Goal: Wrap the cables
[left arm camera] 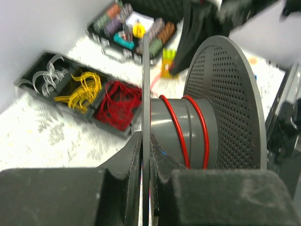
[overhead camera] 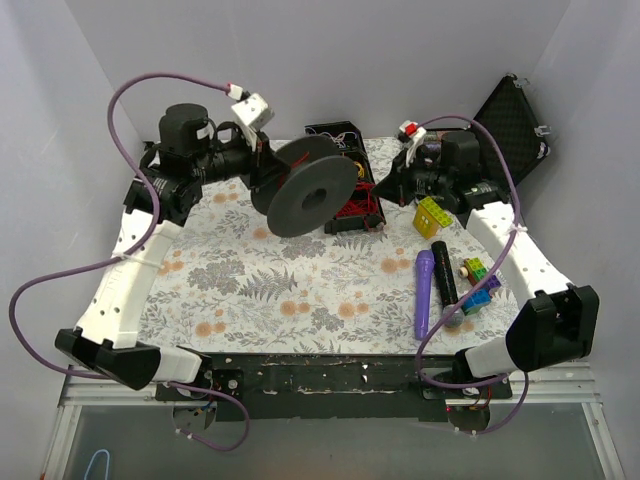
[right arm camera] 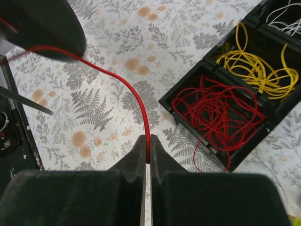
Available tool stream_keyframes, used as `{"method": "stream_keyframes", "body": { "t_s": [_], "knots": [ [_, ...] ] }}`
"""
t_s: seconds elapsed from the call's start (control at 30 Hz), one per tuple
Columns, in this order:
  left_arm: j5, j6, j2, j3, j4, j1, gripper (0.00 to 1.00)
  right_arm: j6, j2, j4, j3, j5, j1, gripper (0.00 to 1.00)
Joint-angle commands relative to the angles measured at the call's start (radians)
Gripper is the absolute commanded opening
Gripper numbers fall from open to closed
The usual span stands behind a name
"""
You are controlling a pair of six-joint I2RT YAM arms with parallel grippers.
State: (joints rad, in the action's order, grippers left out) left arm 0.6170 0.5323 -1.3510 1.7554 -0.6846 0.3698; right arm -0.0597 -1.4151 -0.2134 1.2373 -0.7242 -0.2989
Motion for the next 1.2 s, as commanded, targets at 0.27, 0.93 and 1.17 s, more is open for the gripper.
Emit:
{"method": "stream_keyframes", "body": {
  "t_s": [0.27, 0.93, 1.17],
  "knots": [
    [-0.184, -0.172, 0.004, -0.201, -0.069, 0.092, 0.00, -0.036, -0.048, -0.267, 0.418, 0.083, -0.138, 0.01],
    [-0.488, 0.328, -0.063, -0.186, 0.094, 0.089, 0.00, 0.423, -0.259, -0.193, 0.663, 0.155, -0.476, 0.01],
    [-0.447, 0.468, -0.100, -0.120, 0.099, 0.012, 0.00, 0.417, -0.265, -0.236, 0.666, 0.339, -0.580, 0.01]
  ]
}}
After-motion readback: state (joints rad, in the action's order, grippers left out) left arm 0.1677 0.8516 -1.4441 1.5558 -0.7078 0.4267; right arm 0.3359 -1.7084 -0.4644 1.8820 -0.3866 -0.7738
